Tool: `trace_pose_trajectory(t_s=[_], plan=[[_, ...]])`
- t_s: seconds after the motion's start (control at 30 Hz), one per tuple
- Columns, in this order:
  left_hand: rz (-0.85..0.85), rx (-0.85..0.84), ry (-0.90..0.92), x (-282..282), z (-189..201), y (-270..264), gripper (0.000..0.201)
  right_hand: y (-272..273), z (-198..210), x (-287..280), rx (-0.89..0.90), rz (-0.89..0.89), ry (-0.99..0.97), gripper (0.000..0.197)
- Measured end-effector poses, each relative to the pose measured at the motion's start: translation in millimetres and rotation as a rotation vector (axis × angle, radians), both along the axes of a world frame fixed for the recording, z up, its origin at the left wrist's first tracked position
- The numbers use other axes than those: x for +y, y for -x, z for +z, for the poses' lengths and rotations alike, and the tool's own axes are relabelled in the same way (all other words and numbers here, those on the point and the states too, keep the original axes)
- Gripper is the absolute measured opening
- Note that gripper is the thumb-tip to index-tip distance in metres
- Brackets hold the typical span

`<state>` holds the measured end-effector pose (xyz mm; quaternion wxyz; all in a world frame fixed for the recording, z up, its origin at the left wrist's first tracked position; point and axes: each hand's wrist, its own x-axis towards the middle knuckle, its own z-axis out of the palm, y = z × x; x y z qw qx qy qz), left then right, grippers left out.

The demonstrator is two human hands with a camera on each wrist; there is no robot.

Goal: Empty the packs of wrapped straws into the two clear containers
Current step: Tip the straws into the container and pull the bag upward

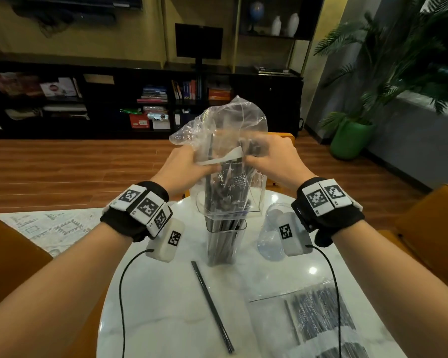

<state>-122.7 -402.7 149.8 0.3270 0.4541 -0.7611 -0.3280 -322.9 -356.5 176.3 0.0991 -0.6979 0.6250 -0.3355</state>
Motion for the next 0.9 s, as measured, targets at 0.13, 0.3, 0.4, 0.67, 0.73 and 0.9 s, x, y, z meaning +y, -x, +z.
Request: trace_pose_trajectory(t_s=[0.13, 0.3, 0.4, 0.67, 0.73, 0.9], plan=[[-0.082, 0.205, -0.114, 3, 8, 2, 0.023, -3, 1, 0, 0.014, -0.012, 0.027, 0.034], [-0.082, 0.248, -0.189, -1, 15, -7, 0.056, 2, 9, 1, -0.027, 0.052, -0.017, 0.023], [-0.02, 0.13, -0.105, -4, 16, -12, 0.037, 4, 12, 0, -0.005, 0.105, 0.0, 0.03], [0.089, 0.163, -0.103, -9, 13, -9, 0.017, -12, 0, -6, 0.067, 0.122, 0.049, 0.023], [0.12, 0.186, -0.062, -9, 13, -12, 0.036, -14, 2, -6, 0.056, 0.13, 0.049, 0.018], [0.144, 0.124, 0.023, 2, 19, -12, 0.043, -15, 2, -5, 0.004, 0.099, -0.021, 0.024]])
